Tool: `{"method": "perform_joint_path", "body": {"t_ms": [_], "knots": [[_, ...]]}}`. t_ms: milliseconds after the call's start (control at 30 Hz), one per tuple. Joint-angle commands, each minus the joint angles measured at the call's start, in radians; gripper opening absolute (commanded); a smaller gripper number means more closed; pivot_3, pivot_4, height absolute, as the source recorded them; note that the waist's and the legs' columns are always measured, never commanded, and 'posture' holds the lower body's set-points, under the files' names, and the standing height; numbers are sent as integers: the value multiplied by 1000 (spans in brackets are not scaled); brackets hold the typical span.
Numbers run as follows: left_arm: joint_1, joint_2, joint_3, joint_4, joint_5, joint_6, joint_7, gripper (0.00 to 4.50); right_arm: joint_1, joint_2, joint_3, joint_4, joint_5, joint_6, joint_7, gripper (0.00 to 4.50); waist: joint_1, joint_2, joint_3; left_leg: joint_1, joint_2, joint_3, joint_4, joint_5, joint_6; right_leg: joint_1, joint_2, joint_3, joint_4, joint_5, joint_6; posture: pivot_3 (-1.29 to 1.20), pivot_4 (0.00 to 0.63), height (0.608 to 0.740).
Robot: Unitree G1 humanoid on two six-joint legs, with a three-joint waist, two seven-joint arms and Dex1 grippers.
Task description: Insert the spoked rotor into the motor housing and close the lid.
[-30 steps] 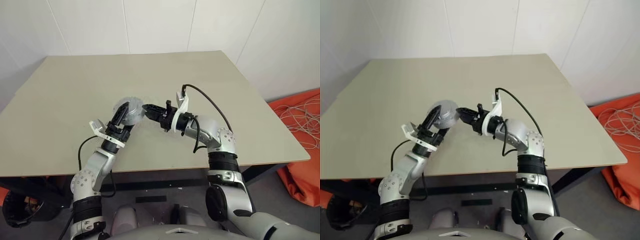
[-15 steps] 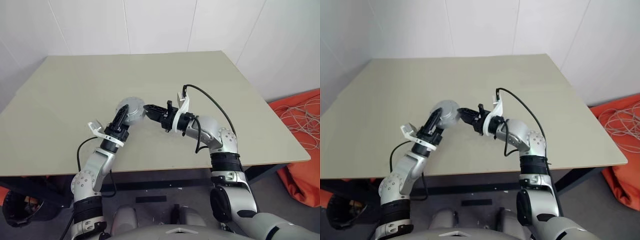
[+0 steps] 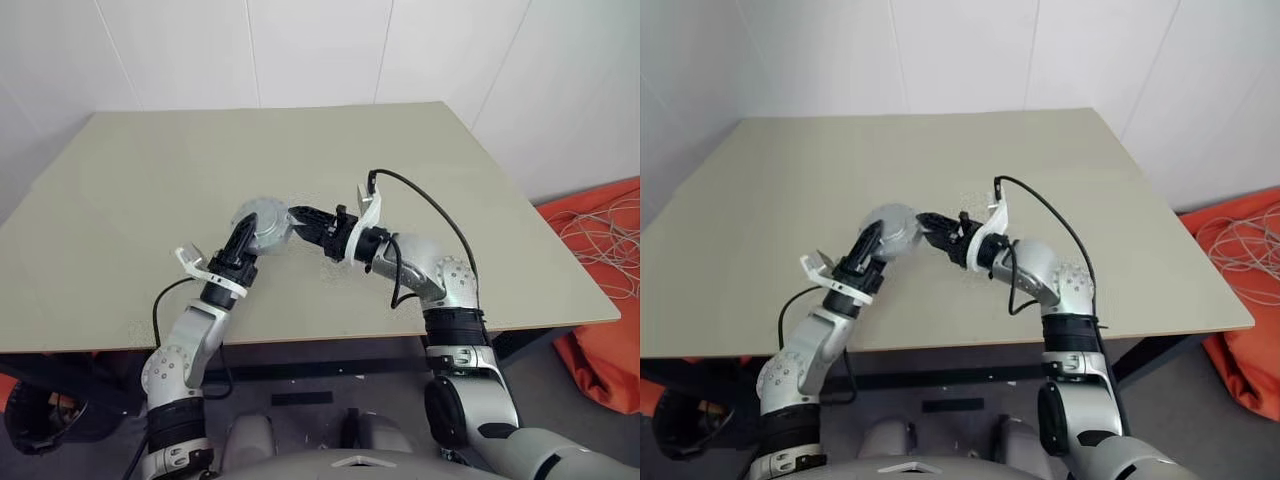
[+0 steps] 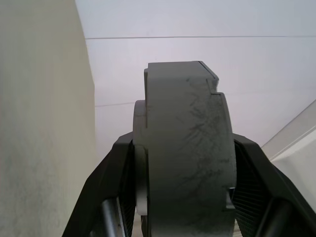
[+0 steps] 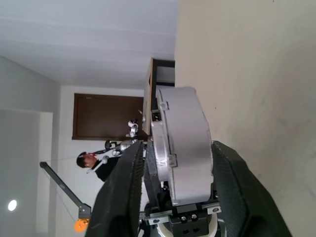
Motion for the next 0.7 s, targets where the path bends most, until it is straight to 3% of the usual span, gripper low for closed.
{"method": "perform_joint_path", "body": {"t_ms": [33, 167, 433, 700], "knots": [[-23, 4, 9, -52, -5, -24, -16, 2120, -2, -23, -20, -18, -40, -22, 33, 3405, 0, 0, 0, -1, 0, 0, 1, 0, 0, 0, 0, 0, 0, 0, 0, 0, 0, 740], [-35, 7, 17, -47, 52, -77, -18, 2120, 10, -64, -27, 10, -131, -35, 51, 4497, 0, 0, 0, -2, 0, -1, 4, 0, 0, 0, 0, -1, 0, 1, 1, 0, 0, 740], [-125, -32, 118, -10, 268, -392, 79, 2120, 49, -173, 91, -93, -476, -20, 244, 4500, -4, 0, 0, -7, 0, -2, 12, 0, 1, 0, 0, -2, -1, 4, 6, 0, 0, 740], [-149, -44, 193, -9, 319, -520, 174, 2120, 60, -149, 105, -122, -589, 27, 346, 4500, 1, -4, -1, -8, 0, -2, 13, -1, 2, 0, -1, -2, -1, 4, 7, 0, 0, 740]]}}
